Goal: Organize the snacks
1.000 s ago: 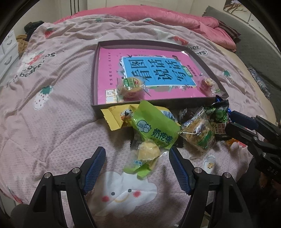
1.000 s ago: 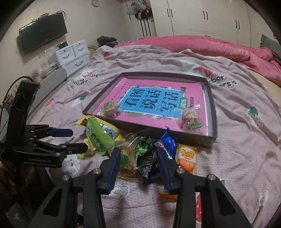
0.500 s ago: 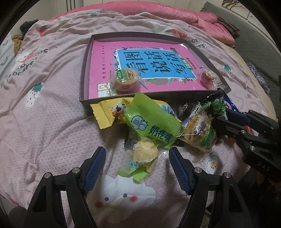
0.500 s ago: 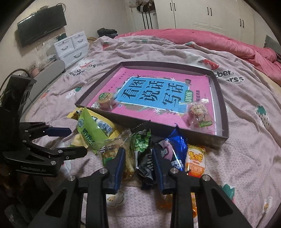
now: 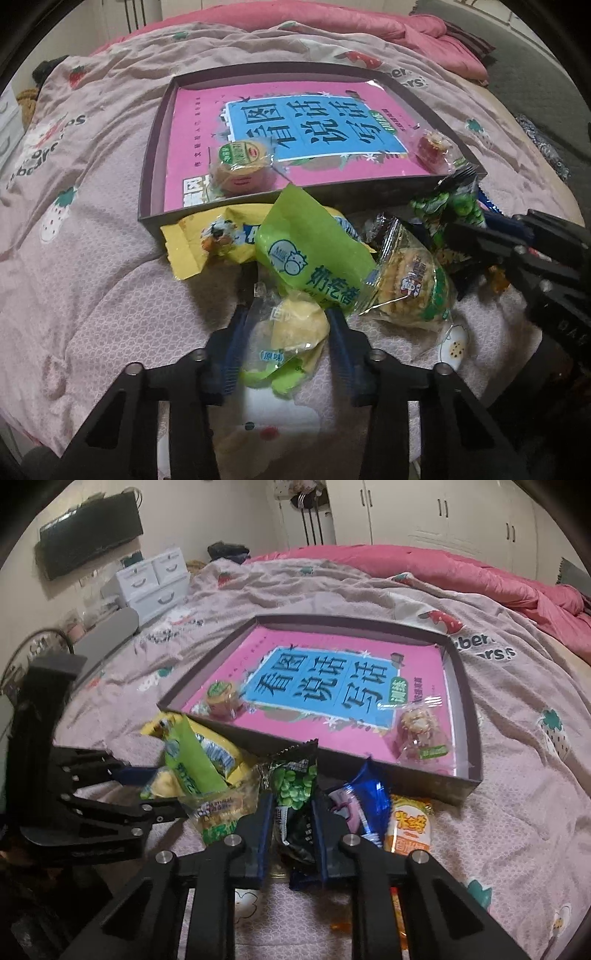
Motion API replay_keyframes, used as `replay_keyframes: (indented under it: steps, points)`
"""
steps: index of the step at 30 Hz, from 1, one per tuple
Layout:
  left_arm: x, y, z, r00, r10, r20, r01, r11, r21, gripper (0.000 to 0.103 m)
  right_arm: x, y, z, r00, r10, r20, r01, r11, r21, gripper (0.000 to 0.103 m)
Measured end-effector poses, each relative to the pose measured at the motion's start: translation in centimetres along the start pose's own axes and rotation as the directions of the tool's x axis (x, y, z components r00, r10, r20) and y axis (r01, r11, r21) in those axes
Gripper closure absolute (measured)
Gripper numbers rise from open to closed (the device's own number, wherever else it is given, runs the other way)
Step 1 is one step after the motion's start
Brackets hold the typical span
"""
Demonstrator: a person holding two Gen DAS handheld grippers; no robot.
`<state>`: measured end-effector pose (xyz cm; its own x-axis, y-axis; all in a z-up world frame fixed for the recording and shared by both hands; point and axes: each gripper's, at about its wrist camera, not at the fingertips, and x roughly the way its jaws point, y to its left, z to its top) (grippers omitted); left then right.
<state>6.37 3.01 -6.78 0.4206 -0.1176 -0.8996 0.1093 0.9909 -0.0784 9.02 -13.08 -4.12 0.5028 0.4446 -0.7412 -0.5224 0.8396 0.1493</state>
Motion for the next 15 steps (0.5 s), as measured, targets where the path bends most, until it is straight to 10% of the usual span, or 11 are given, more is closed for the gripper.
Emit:
replay_keyframes:
  steps: [15]
  points:
    - [-2.7, 1.3, 0.0, 0.997, -0.054, 0.060, 0.058, 0.996, -0.062, 0.068, -2.7, -1.8, 0.4, 0.996, 0.032, 0.087, -0.040, 0.995, 0.096, 0.083]
